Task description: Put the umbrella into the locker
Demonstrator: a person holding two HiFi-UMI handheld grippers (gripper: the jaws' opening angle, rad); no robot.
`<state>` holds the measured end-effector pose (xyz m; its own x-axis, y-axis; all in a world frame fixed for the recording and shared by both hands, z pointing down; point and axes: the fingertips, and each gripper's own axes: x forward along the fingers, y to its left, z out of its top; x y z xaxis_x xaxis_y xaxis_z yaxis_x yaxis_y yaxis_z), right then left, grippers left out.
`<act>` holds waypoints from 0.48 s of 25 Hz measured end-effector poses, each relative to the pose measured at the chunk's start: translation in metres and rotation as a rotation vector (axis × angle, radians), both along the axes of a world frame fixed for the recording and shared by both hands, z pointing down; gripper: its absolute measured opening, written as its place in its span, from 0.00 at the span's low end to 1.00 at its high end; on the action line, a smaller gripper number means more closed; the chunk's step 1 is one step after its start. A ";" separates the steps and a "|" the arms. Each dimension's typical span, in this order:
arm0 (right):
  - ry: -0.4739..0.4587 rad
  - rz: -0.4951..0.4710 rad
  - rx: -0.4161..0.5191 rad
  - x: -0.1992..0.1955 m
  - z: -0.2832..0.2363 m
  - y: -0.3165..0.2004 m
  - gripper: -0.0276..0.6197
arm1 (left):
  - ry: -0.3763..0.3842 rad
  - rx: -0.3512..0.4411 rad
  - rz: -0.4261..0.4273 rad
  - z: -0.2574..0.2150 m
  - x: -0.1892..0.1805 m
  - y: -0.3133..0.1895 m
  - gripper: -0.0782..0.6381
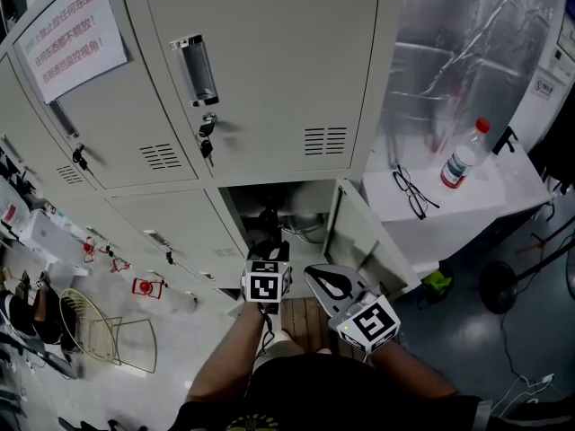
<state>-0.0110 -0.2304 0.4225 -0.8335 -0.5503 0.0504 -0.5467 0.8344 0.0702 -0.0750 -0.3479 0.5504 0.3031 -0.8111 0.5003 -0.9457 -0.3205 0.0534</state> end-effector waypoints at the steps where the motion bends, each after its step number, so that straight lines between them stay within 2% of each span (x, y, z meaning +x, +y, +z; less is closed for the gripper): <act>1: -0.003 0.003 -0.004 0.000 0.000 0.000 0.09 | -0.003 0.005 0.000 -0.003 0.000 -0.003 0.26; 12: -0.009 0.016 -0.037 0.006 0.004 -0.005 0.09 | -0.008 0.044 -0.016 -0.025 -0.005 -0.041 0.25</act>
<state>-0.0049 -0.2352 0.4264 -0.8252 -0.5613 0.0637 -0.5602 0.8276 0.0349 -0.0796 -0.3890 0.5250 0.2860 -0.8371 0.4664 -0.9512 -0.3069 0.0325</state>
